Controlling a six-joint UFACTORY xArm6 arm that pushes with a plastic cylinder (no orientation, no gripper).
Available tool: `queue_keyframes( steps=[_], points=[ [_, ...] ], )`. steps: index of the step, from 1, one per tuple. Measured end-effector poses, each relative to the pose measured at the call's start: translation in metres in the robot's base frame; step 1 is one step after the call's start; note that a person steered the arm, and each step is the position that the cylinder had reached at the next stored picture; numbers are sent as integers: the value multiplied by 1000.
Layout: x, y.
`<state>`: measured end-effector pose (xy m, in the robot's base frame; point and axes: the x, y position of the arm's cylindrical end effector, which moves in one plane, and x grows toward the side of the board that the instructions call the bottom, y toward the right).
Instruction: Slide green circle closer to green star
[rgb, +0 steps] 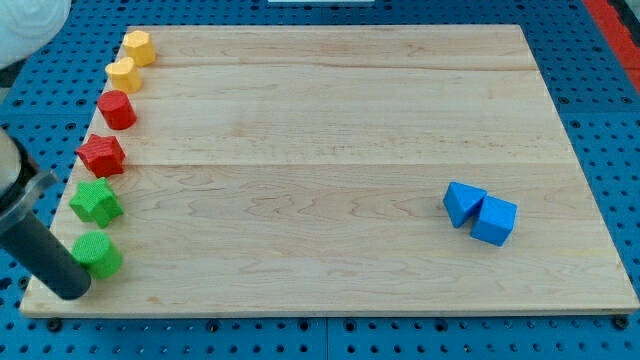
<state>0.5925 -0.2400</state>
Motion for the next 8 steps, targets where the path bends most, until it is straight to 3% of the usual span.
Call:
queue_keyframes(
  steps=[2, 4, 7, 8],
  points=[
    [21, 68],
    [-22, 48],
    [-29, 51],
    [-29, 25]
  ],
)
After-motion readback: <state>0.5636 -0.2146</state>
